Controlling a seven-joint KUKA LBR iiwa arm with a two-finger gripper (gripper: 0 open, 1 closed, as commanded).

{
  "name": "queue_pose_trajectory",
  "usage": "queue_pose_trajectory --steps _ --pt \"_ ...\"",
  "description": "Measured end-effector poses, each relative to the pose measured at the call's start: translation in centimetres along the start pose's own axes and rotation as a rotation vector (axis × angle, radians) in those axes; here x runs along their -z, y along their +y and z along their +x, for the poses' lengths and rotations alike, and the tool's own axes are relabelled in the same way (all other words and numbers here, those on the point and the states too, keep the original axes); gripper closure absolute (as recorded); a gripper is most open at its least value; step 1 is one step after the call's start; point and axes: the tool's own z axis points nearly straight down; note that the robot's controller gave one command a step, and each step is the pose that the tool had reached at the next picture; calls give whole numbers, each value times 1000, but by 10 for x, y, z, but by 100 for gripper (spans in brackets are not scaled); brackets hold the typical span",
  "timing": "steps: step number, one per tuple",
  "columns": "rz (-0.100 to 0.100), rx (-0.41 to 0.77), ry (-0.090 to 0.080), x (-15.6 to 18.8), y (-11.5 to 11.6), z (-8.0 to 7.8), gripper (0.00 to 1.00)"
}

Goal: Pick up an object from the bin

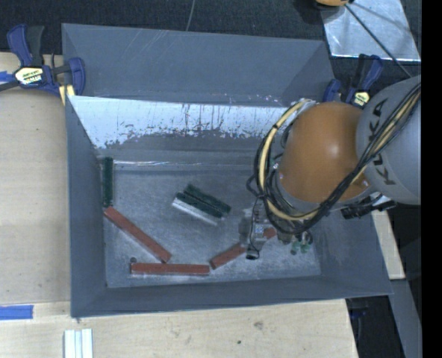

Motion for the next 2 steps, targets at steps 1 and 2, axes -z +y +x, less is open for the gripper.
queue_pose_trajectory --steps 1,2 --pt "-2 -9 -21 6 33 -5 100" --pt "-1 -230 -8 7 2 -28 0"
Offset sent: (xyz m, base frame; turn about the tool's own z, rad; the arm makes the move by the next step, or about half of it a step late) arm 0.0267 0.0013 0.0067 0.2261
